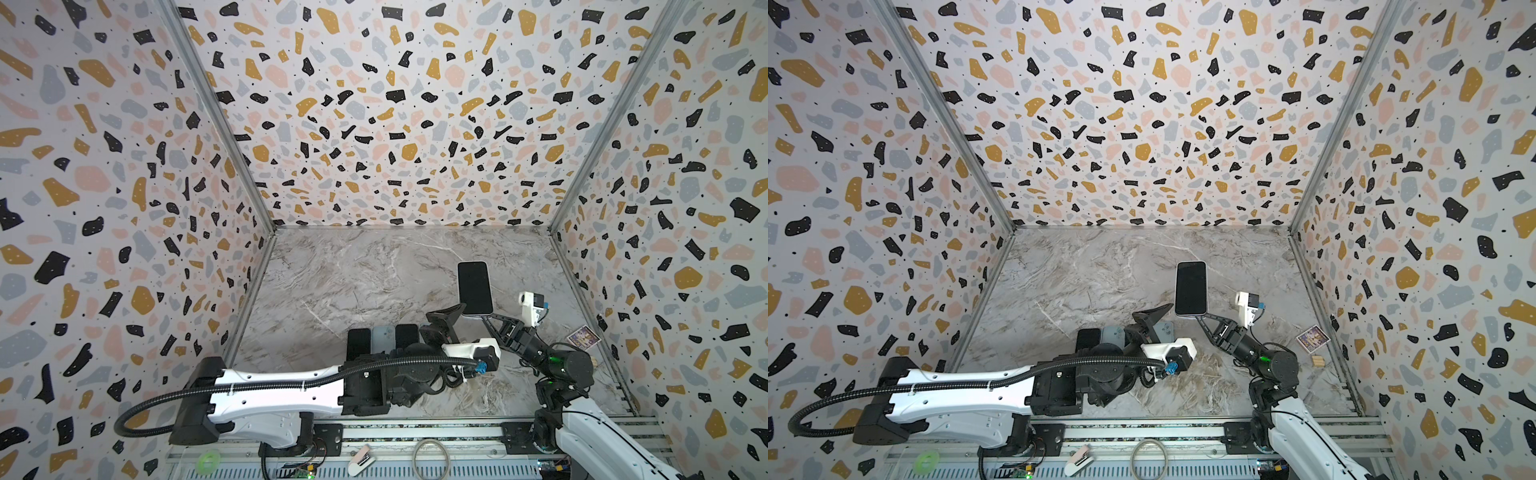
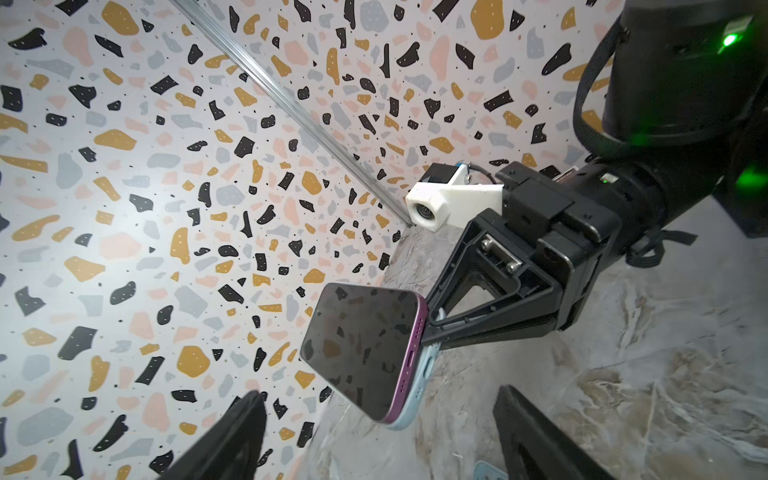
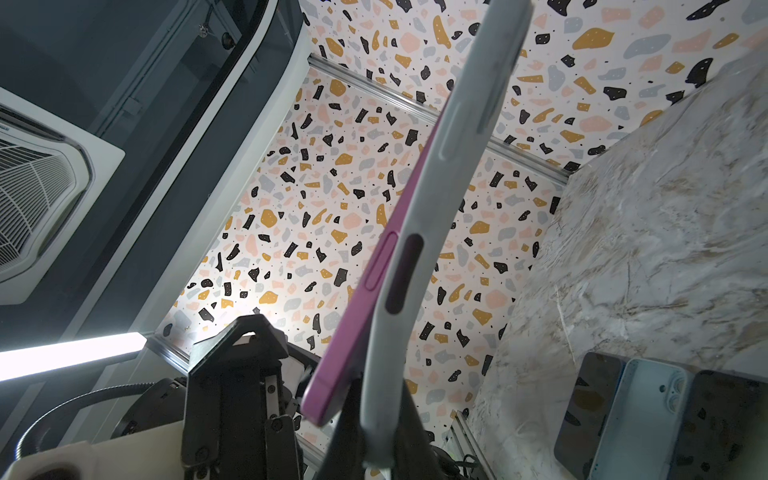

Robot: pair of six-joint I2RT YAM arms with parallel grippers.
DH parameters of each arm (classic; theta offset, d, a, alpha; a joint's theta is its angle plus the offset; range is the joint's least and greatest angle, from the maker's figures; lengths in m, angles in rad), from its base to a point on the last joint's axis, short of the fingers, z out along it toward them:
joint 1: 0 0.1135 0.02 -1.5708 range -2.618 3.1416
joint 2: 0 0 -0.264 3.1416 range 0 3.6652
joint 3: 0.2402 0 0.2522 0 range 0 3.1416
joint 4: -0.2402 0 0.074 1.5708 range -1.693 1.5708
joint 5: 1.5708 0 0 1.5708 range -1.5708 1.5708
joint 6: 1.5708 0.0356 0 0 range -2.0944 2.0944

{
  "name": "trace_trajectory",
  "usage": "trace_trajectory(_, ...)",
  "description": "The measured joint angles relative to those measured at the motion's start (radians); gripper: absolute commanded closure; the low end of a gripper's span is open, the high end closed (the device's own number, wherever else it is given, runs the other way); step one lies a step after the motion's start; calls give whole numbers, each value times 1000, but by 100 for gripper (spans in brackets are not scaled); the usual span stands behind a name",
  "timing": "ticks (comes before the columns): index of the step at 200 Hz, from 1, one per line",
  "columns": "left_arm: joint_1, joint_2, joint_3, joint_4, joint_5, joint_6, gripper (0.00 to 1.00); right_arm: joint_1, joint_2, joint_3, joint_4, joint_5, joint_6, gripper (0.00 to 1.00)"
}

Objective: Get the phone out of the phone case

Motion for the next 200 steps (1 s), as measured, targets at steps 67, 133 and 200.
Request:
trace_trajectory(67, 14, 114, 40, 44, -58, 113, 16, 0, -8, 0, -13, 0, -1, 100)
trace_trajectory(133, 59, 133, 69, 47, -60, 132, 18, 0, -19, 0, -20, 0, -5, 100)
trace_trajectory(200, 93, 156, 83, 45, -54, 144, 19, 0, -19, -4, -25, 0, -7, 100)
